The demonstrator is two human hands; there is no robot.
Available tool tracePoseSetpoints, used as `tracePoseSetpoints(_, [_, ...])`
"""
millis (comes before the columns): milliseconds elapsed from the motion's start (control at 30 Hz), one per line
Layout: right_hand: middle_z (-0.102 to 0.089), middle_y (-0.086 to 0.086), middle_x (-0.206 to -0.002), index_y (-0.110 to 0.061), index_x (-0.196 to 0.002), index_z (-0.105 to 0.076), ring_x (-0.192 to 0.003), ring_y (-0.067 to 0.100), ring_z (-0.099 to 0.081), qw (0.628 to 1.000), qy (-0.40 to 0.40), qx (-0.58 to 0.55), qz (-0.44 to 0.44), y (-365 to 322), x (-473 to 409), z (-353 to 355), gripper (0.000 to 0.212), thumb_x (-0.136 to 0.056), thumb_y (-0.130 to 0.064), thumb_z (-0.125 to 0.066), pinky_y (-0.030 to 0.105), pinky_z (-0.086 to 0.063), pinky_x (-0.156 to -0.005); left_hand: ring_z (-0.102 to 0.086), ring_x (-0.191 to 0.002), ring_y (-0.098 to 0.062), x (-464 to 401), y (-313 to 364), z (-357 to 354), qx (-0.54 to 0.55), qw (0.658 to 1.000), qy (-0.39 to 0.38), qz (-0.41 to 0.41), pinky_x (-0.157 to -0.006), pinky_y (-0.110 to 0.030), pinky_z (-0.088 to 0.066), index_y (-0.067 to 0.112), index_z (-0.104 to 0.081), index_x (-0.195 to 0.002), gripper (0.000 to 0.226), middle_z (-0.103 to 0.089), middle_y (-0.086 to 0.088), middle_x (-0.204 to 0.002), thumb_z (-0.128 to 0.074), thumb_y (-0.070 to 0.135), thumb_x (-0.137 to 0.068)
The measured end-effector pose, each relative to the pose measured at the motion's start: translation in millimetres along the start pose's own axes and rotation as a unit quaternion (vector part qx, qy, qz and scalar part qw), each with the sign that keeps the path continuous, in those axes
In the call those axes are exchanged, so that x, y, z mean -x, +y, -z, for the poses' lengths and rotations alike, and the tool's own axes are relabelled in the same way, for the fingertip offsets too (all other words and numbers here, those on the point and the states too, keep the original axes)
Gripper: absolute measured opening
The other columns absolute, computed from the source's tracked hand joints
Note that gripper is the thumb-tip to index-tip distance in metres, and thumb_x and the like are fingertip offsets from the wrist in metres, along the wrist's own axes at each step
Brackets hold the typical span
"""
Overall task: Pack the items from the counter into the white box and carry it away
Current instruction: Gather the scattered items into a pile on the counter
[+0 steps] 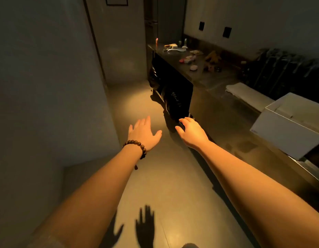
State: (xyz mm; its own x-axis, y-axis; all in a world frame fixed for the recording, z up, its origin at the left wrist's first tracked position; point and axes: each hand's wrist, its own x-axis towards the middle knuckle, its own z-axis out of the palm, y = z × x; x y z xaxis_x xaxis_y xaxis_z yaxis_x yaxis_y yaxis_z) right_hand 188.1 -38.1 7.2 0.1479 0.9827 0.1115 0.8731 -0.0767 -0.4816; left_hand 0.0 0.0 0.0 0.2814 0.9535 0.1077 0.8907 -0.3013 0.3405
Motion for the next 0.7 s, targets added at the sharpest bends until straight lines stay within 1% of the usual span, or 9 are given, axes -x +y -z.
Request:
tracePoseSetpoints(133, [-0.037,0.008,-0.151,-0.015,-0.143,-0.040,-0.140,0.024,-0.032,1.000,-0.004,0.008,-0.006,6.1,-30.5,-19.8,0.051,-0.098,-0.039,-0.045,0.038,-0.030,-0.112,-0.019,-0.141,-0.024,-27.7,-12.1,-11.5,-0.008,1.000,-0.009,0.004,-0.114,-0.051,-0.015,0.014,-0.015,-0.148,0.076,-0.028,-0.007,-0.152,-0.038,0.056,-0.089])
tracePoseSetpoints(300, [-0.037,0.009,-0.151,-0.014,-0.143,-0.041,-0.140,0.026,-0.033,1.000,-0.009,0.013,-0.008,21.5,-97.5,-52.0,0.051,-0.098,-0.038,-0.045,0.039,-0.031,-0.112,-0.022,-0.140,-0.024,-88.5,-24.1,-37.0,-0.009,1.000,-0.023,0.007,-0.113,-0.051,-0.017,0.013,-0.015,-0.148,0.077,-0.028,-0.007,-0.152,-0.039,0.055,-0.089])
tracePoseSetpoints(400, [-0.036,0.009,-0.152,-0.014,-0.143,-0.041,-0.140,0.026,-0.033,1.000,-0.019,0.002,-0.016,31.8,-150.4,-68.3,0.052,-0.098,-0.039,-0.045,0.039,-0.031,-0.111,-0.026,-0.138,-0.024,-144.7,-29.3,-47.8,-0.019,1.000,-0.018,0.001,-0.113,-0.051,-0.018,0.012,-0.018,-0.147,0.076,-0.031,-0.007,-0.150,-0.040,0.055,-0.089])
tracePoseSetpoints(500, [-0.035,0.011,-0.152,-0.012,-0.143,-0.040,-0.139,0.028,-0.033,0.999,-0.042,-0.002,-0.012,44.0,-212.7,-75.5,0.052,-0.098,-0.037,-0.045,0.038,-0.030,-0.111,-0.029,-0.136,-0.025,-212.2,-35.1,-55.1,-0.033,0.999,-0.030,0.003,-0.111,-0.050,-0.022,0.012,-0.018,-0.147,0.075,-0.034,-0.008,-0.148,-0.041,0.054,-0.089])
tracePoseSetpoints(600, [-0.036,0.013,-0.151,-0.011,-0.143,-0.040,-0.138,0.029,-0.034,0.998,-0.056,0.000,-0.017,56.0,-274.3,-71.2,0.052,-0.098,-0.036,-0.045,0.038,-0.030,-0.111,-0.027,-0.137,-0.025,-275.6,-38.7,-59.6,-0.037,0.998,-0.052,0.008,-0.110,-0.050,-0.024,0.013,-0.016,-0.147,0.075,-0.031,-0.008,-0.149,-0.042,0.053,-0.089])
tracePoseSetpoints(700, [-0.036,0.013,-0.150,-0.010,-0.143,-0.040,-0.137,0.031,-0.035,0.998,-0.065,0.003,-0.017,61.9,-329.1,-65.9,0.052,-0.098,-0.036,-0.044,0.039,-0.030,-0.111,-0.024,-0.138,-0.025,-331.8,-43.8,-61.9,-0.030,0.998,-0.056,0.022,-0.111,-0.049,-0.023,0.013,-0.014,-0.148,0.077,-0.028,-0.008,-0.151,-0.041,0.053,-0.089])
